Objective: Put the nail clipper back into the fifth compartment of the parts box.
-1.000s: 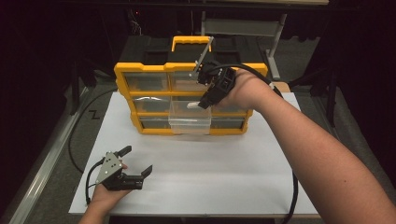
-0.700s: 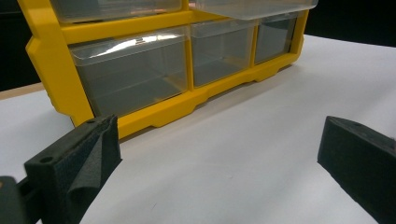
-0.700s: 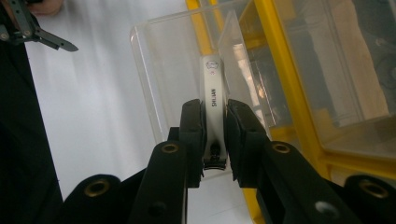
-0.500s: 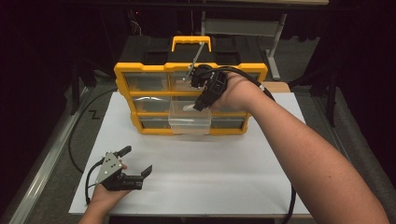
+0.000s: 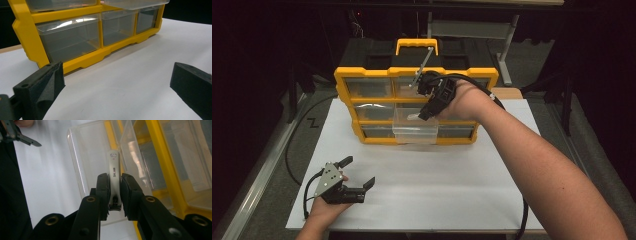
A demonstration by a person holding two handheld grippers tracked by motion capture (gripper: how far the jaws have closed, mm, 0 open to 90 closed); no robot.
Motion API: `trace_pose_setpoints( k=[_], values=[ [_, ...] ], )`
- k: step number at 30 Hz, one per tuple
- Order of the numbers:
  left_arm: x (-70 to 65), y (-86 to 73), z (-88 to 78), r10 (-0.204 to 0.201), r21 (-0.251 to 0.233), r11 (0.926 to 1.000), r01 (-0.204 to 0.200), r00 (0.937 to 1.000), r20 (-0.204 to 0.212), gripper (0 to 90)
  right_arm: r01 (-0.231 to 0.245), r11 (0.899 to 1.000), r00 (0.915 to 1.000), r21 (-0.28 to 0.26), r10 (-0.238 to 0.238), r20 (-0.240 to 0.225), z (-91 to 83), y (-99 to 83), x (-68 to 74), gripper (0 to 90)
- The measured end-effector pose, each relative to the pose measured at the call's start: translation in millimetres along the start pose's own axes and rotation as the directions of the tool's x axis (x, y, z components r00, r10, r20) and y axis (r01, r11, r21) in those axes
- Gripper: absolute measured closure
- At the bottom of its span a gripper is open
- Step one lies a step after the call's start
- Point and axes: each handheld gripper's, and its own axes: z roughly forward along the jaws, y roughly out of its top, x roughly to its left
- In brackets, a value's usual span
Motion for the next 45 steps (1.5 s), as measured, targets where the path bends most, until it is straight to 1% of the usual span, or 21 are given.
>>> trace_pose_setpoints(
  k=[1,2,6,7,8,9,11,12,14,15,19,24,32,36,41,43,45],
  values=[
    [-0.2,0.0,0.1,0.002,0.001,1.0,-0.002,1.0,0.001,0.2,-0.001,1.0,1.0,0.0,0.001,-0.001,-0.6,0.0,-0.4,79.4],
    [-0.4,0.0,0.2,0.003,0.0,1.0,-0.003,1.0,0.001,0.2,-0.001,1.0,1.0,-0.013,0.001,-0.003,0.2,-0.3,-1.0,79.4],
    [-0.6,0.0,0.0,0.004,0.0,1.0,-0.004,1.0,0.002,0.2,-0.001,1.0,1.0,-0.012,0.001,-0.003,4.4,-1.6,-0.9,78.5],
    [-0.3,0.0,-0.2,0.002,0.0,1.0,-0.002,1.0,0.003,0.2,-0.009,1.0,0.9999,-0.024,0.009,0.01,5.7,-2.2,-0.5,73.3],
    [-0.3,-0.1,0.1,-0.004,-0.002,1.0,0.004,1.0,0.001,0.2,-0.022,0.999,0.9997,-0.035,0.023,0.013,5.9,-2.3,-0.5,63.2],
    [0.2,-0.2,0.0,-0.001,0.001,1.0,0.001,1.0,0.001,0.2,-0.027,0.999,0.9996,-0.029,0.027,0.0,6.3,-2.3,-0.3,56.7],
    [0.0,-0.3,0.2,-0.003,0.0,1.0,0.003,1.0,0.001,0.2,-0.014,1.0,0.9999,-0.021,0.014,0.004,5.1,-3.0,3.2,51.6],
    [0.2,-0.3,0.0,0.003,0.004,1.0,-0.003,1.0,0.002,0.2,-0.013,1.0,0.9999,-0.019,0.013,0.004,3.3,-3.5,4.6,50.0],
    [-0.3,-0.4,0.1,0.002,0.006,1.0,-0.002,1.0,0.003,0.2,-0.019,0.999,0.9998,-0.03,0.019,0.004,-0.3,-5.7,5.8,48.3],
    [-0.5,-0.4,0.3,0.003,0.007,1.0,-0.003,1.0,0.004,0.2,-0.024,0.999,0.9997,-0.024,0.024,0.0,-3.0,-7.6,6.5,47.6],
    [-1.1,-0.5,0.7,0.006,0.008,0.9999,-0.006,1.0,0.006,0.2,-0.026,1.0,0.9996,-0.014,0.026,0.011,-9.6,-15.6,9.9,45.8],
    [-1.5,-0.4,0.6,0.005,0.011,0.9999,-0.005,1.0,0.003,0.2,-0.04,0.999,0.999,-0.001,0.04,0.02,-17.6,-29.8,14.9,42.7],
    [-2.1,-0.4,1.1,0.007,0.012,0.9999,-0.007,1.0,0.002,0.2,-0.08,0.997,0.9964,0.007,0.08,0.028,-24.6,-53.2,19.5,39.4],
    [-1.8,-0.3,0.8,0.005,0.011,0.9999,-0.005,1.0,0.001,0.2,-0.094,0.996,0.9952,0.01,0.094,0.029,-25.5,-62.3,21.4,36.4],
    [-2.0,-0.8,1.5,0.007,0.015,0.9999,-0.007,1.0,0.002,0.2,-0.112,0.993,0.9934,0.025,0.112,0.028,-23.4,-72.0,24.9,29.3],
    [-2.1,-0.8,1.4,0.008,0.015,0.9999,-0.008,1.0,0.002,0.2,-0.121,0.992,0.9923,0.024,0.121,0.029,-21.7,-76.0,25.9,24.6],
    [-2.0,-0.8,1.4,0.008,0.017,0.9998,-0.008,1.0,0.001,0.2,-0.127,0.991,0.991,0.036,0.126,0.046,-18.1,-80.6,27.0,18.4]
  ],
)
